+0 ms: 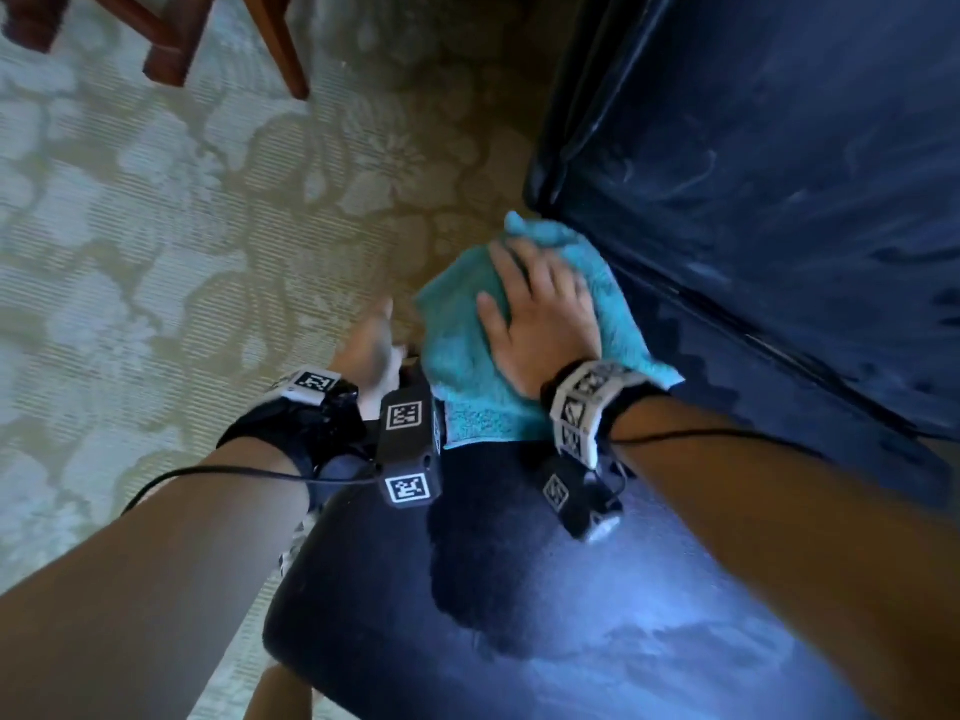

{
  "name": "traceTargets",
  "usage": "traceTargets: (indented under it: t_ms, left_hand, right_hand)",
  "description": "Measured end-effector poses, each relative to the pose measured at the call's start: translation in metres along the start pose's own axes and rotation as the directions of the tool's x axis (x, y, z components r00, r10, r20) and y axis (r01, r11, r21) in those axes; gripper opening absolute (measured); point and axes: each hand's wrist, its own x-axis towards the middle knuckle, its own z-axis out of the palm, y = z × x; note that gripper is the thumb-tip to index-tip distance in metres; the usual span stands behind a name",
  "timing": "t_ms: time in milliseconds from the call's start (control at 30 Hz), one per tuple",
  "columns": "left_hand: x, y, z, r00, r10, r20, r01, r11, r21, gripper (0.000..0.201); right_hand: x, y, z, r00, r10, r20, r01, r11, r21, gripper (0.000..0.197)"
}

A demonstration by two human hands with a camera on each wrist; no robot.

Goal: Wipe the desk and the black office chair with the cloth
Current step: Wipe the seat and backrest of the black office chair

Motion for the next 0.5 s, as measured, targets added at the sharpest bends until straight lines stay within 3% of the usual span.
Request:
traceTargets:
  t_ms: [133, 233, 333, 400, 500]
  left_hand:
    - [0.017, -0.002, 0.004, 0.998, 0.064, -0.022, -0.064, 0.998, -0.002, 0.063]
    - [0.014, -0.002, 0.011, 0.999, 0.05, -0.021, -0.052, 0.995, -0.08, 0.065]
    - [0.006, 0.0, 0.021, 0.991, 0.056, -0.12, -0.081, 0.974, -0.212, 0.065]
    - [0.007, -0.002, 0.024, 0.995, 0.04, -0.089, -0.054, 0.985, -0.165, 0.061]
    - [0.011, -0.002, 0.031, 0.997, 0.004, -0.073, -0.003, 1.0, 0.015, 0.054]
  right_hand:
    - [0.042, 0.011, -0.006, 0.973, 0.232, -0.016, -0.231, 0.972, 0.037, 0.056]
    - [0.023, 0.017, -0.001, 0.984, 0.176, 0.016, -0.177, 0.981, 0.079, 0.058]
    - [-0.009, 0.043, -0.005, 0.978, 0.205, -0.039, -0.201, 0.976, 0.085, 0.06]
    - [-0.037, 0.06, -0.004, 0.934, 0.338, -0.12, -0.331, 0.941, 0.071, 0.062]
    - [-0.044, 0.066, -0.006, 0.862, 0.506, -0.031, -0.505, 0.862, 0.045, 0.062]
